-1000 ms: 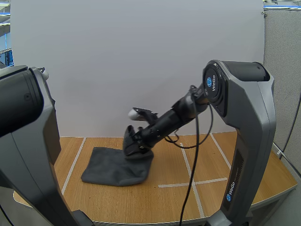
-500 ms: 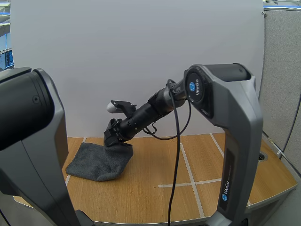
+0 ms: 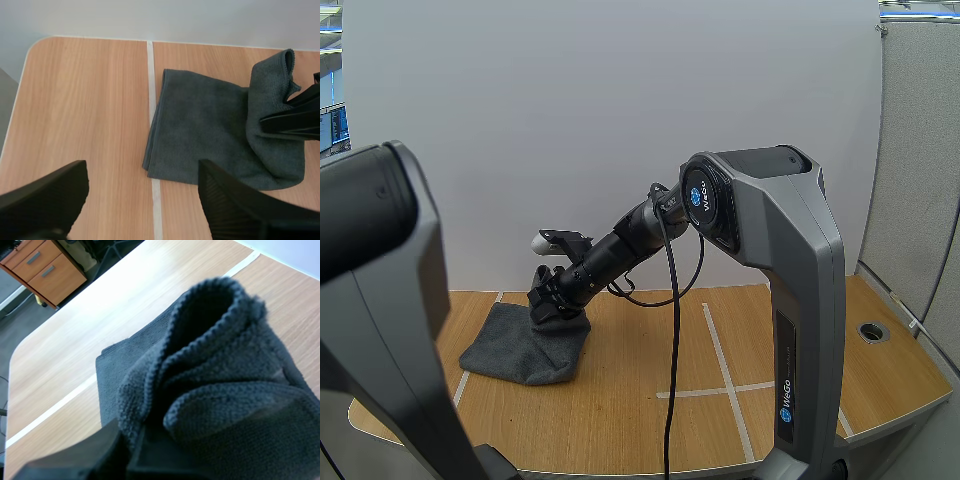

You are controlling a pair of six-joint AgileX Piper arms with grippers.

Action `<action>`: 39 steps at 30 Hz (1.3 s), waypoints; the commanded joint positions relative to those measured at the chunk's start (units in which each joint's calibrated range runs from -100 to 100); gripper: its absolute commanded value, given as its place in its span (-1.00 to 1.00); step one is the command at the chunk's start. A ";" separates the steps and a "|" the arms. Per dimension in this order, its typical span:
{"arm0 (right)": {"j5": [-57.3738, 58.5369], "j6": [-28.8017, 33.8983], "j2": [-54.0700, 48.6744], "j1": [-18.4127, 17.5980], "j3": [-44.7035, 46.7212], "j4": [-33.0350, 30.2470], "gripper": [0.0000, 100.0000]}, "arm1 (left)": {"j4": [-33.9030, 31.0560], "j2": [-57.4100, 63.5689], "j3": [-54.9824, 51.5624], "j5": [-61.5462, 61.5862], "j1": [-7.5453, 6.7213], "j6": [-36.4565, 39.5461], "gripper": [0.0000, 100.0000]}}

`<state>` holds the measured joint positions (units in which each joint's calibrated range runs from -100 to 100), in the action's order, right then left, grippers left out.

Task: Fold the towel

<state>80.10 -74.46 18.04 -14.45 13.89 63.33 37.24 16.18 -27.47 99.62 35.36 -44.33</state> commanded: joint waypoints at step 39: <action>-12.21 1.04 -11.36 -3.62 -0.44 -1.79 1.00 | 0.17 -3.97 -1.94 0.38 0.12 -0.18 1.00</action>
<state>68.42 -74.22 9.66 -18.55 13.76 64.03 37.03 11.67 -29.25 99.75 35.42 -44.71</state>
